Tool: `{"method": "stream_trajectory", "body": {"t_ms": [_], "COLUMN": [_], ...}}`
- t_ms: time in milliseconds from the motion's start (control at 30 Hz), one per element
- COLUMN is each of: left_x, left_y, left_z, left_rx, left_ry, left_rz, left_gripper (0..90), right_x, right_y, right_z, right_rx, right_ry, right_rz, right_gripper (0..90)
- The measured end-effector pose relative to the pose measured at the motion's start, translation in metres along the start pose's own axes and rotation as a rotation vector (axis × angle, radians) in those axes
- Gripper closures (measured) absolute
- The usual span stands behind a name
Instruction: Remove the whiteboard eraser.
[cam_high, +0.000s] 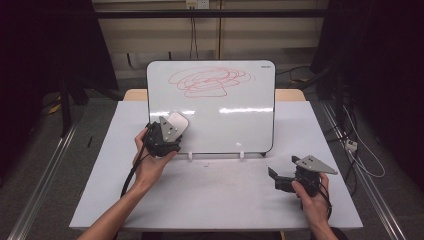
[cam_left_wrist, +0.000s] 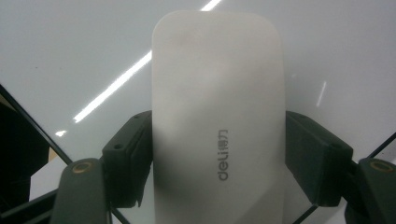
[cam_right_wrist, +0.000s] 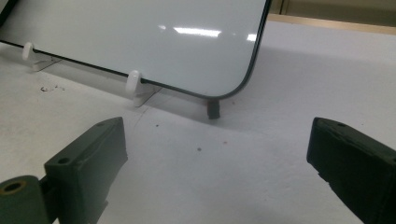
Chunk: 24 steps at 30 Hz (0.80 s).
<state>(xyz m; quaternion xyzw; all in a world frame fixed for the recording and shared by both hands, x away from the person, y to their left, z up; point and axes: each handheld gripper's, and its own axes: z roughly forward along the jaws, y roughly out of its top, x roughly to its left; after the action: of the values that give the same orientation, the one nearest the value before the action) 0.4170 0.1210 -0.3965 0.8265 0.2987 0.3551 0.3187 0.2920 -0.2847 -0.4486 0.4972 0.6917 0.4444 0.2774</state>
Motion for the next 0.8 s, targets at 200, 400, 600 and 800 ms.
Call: {"method": "stream_trajectory", "body": {"t_ms": [200, 400, 600, 800], "left_x": [-0.0004, -0.0005, 0.0031, 0.0072], "left_y": [0.0006, 0.0020, 0.0020, 0.0021], "left_z": [0.0018, 0.0013, 0.0006, -0.0005], "left_rx": [0.031, 0.040, 0.038, 0.040], "left_ry": [0.002, 0.001, -0.026, -0.052], "left_rz": [-0.016, -0.030, -0.042, -0.061], "left_gripper": [29.7, 30.6, 30.7, 30.8], "right_x": [0.0000, -0.0007, -0.0012, -0.0006], "right_y": [-0.0001, 0.0001, 0.0006, 0.0004], "right_z": [0.0003, -0.0008, -0.0018, -0.0008], "right_rx": [0.001, -0.004, -0.010, -0.005], "right_ry": [0.003, -0.005, -0.010, -0.005], "right_rz": [-0.003, -0.001, 0.006, -0.003], "right_gripper": [5.0, 5.1, 5.6, 5.5]}}
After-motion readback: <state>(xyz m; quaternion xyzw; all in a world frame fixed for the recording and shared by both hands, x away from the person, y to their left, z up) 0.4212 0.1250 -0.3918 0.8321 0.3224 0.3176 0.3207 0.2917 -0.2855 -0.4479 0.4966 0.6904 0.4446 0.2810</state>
